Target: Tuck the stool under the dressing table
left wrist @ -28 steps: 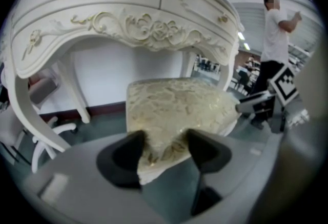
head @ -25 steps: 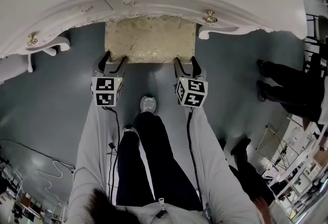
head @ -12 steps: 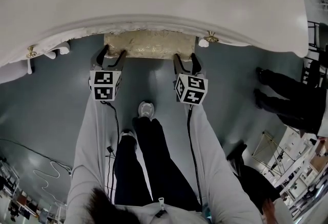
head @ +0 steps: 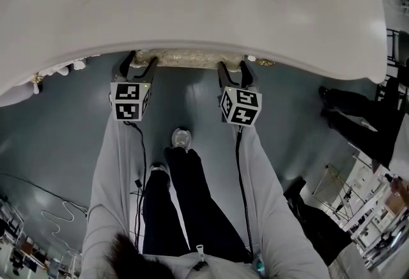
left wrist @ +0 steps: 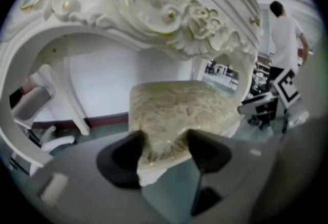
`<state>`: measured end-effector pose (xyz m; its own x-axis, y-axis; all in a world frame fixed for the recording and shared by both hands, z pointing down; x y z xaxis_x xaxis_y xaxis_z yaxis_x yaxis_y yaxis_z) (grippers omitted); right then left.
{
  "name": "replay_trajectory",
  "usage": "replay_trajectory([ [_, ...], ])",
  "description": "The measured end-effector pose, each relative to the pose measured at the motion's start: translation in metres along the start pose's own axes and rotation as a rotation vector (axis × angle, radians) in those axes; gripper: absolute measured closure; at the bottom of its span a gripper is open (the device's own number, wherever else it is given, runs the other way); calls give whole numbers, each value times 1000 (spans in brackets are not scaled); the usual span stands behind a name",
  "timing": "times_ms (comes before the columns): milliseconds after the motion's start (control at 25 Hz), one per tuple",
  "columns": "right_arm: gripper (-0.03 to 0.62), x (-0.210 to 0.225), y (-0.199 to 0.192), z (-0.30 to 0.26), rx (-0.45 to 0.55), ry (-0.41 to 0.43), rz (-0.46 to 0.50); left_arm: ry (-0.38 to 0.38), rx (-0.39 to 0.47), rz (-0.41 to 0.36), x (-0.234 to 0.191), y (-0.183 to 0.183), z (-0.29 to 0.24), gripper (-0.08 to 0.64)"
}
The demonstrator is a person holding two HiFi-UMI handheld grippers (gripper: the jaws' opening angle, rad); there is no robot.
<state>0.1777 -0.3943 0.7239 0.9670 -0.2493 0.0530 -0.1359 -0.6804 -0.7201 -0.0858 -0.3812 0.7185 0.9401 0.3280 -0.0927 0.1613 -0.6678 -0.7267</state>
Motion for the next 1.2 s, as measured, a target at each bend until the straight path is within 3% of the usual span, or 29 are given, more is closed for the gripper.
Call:
replay_trajectory([
  [480, 326, 3, 5, 8, 12, 13, 26, 18, 11, -8, 5, 5, 5, 270],
  [520, 347, 1, 6, 11, 10, 21, 32, 23, 12, -19, 6, 6, 9, 283],
  [640, 466, -13, 10, 21, 5, 52, 58, 53, 24, -47, 6, 10, 20, 409],
  [720, 573, -23, 12, 28, -2, 65, 67, 66, 40, -52, 5, 12, 29, 478],
  [760, 591, -27, 13, 32, -4, 73, 66, 69, 47, -56, 5, 13, 33, 512],
  [840, 591, -32, 15, 43, 4, 95, 56, 74, 65, -67, 9, 15, 43, 552],
  [1200, 591, -51, 27, 100, 66, 87, 56, 42, 162, -72, 27, 35, 100, 552],
])
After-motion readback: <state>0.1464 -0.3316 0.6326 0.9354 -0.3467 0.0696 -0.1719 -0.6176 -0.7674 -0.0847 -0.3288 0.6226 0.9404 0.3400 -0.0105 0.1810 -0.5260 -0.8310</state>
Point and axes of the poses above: the fingertips, and each gripper's own axes: z backward along the fingers, x to its right, y out of its top, the point moved 2 cm from there along z, backward along the fingers, and after that the axes turned 3 degrees about -y, right-handed, at the moved point
